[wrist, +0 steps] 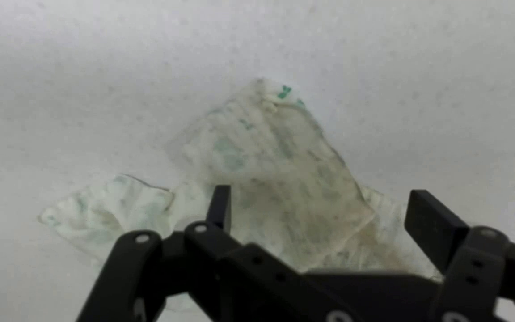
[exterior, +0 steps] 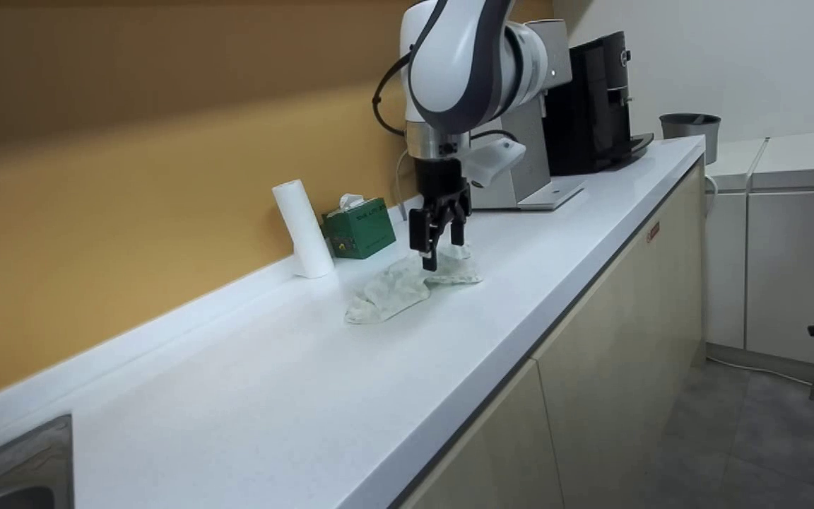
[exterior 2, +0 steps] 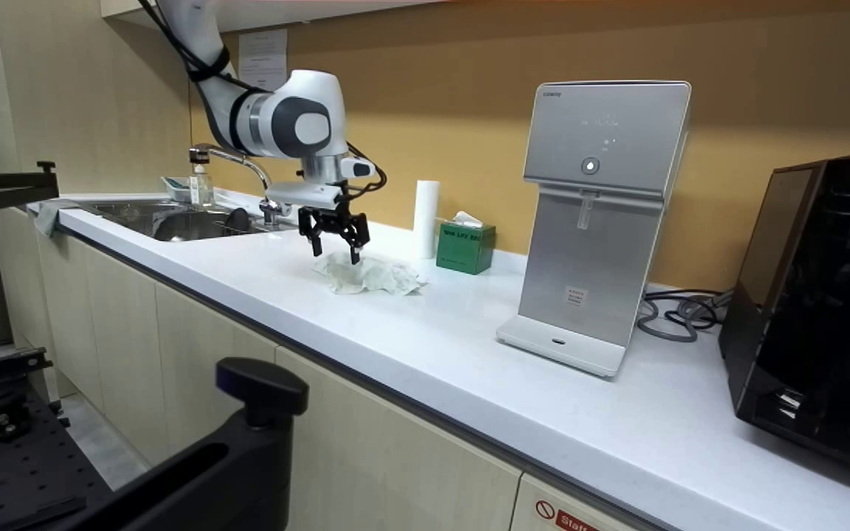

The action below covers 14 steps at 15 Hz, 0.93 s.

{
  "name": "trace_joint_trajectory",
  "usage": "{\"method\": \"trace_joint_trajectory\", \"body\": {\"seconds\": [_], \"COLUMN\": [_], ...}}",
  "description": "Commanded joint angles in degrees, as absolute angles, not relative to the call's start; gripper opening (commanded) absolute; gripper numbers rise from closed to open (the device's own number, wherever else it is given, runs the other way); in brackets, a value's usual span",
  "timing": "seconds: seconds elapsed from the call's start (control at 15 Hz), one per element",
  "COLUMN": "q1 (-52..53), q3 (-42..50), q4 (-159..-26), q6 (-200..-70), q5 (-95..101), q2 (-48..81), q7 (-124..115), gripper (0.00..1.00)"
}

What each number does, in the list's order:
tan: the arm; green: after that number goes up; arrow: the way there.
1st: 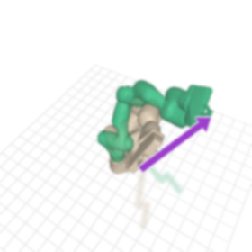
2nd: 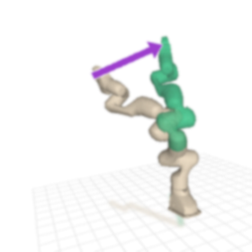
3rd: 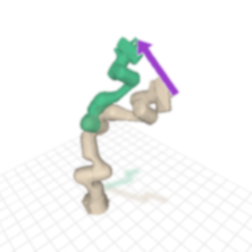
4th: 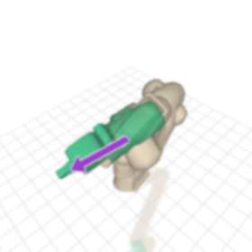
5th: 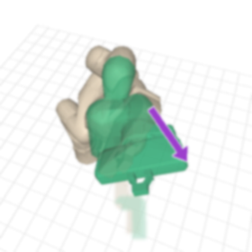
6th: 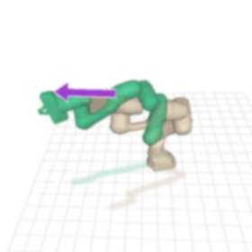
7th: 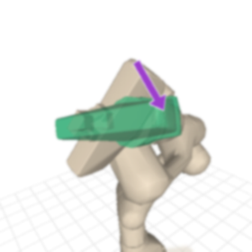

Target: Use the towel to wipe the table

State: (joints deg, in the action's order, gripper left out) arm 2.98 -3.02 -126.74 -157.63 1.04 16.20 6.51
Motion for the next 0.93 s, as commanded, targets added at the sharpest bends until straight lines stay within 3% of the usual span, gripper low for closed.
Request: {"method": "trace_joint_trajectory", "body": {"seconds": [0.0, 0.33, 0.87], "q1": [3.5, 4.8, 2.4], "q3": [-3.8, -2.4, -4.0], "q4": [-120.0, -112.1, -94.3], "q6": [-156.0, -154.2, -130.6], "q5": [1.4, 3.4, -0.3], "q2": [21.4, 27.6, 32.0], "q7": [5.5, 4.5, 7.1], "gripper": [1.00, 1.00, 1.00]}}
